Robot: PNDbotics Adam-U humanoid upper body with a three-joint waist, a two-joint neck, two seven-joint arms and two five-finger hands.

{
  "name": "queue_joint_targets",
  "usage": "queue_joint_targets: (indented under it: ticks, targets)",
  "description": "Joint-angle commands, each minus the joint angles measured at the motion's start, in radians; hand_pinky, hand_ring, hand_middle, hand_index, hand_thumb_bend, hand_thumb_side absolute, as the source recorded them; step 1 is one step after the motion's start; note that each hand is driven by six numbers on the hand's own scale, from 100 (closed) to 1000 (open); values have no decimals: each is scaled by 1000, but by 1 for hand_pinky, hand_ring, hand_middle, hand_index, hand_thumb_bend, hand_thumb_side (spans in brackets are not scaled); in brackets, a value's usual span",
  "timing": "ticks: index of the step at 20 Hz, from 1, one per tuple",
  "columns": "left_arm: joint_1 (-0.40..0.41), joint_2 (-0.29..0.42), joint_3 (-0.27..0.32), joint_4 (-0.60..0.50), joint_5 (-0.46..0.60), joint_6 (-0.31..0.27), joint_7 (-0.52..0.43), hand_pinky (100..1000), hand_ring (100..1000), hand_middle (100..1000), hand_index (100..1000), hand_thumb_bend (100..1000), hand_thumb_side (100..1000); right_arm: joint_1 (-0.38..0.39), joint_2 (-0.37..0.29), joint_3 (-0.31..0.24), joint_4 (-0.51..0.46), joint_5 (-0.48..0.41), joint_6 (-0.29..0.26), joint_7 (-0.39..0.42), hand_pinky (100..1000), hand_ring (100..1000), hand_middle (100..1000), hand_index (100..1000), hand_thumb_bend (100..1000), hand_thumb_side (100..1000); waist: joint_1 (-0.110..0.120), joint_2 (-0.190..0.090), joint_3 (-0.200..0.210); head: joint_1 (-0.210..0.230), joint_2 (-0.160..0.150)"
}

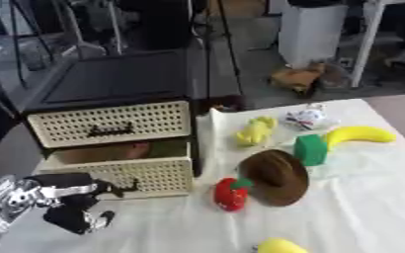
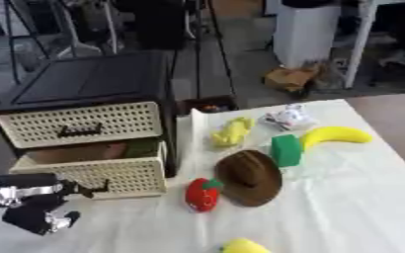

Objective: Pick up objects from table and place into drawer.

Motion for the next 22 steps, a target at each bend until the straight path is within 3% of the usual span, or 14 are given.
queue_joint_targets:
  ticks: [1, 5, 9, 22]
  targets:
    - [-11, 57, 15, -68, -54, -31, 68, 105, 214, 212, 964, 100, 514, -9, -17, -13, -16, 11, 5, 1, 688, 768, 667, 798, 271, 1000, -2, -8, 1, -2, -11]
    - [-5, 67, 15, -126, -150, -69, 97, 106, 216, 213, 977, 100, 502, -13, -16, -11, -16, 11, 8, 2, 689, 768, 665, 798, 275, 1000, 0, -6, 2, -1, -9]
    - [-5, 64, 19, -124, -176, -67, 100, 106, 216, 213, 977, 100, 498, -13, -15, -11, -16, 11, 9, 2, 689, 768, 665, 797, 275, 1000, -1, -5, 1, 0, -12]
    - [-39, 17, 8, 48, -281, -96, 108, 114, 221, 217, 985, 100, 514, -14, -7, -14, -16, 14, 7, -1, 689, 768, 663, 797, 283, 1000, -8, 1, -10, 6, -30]
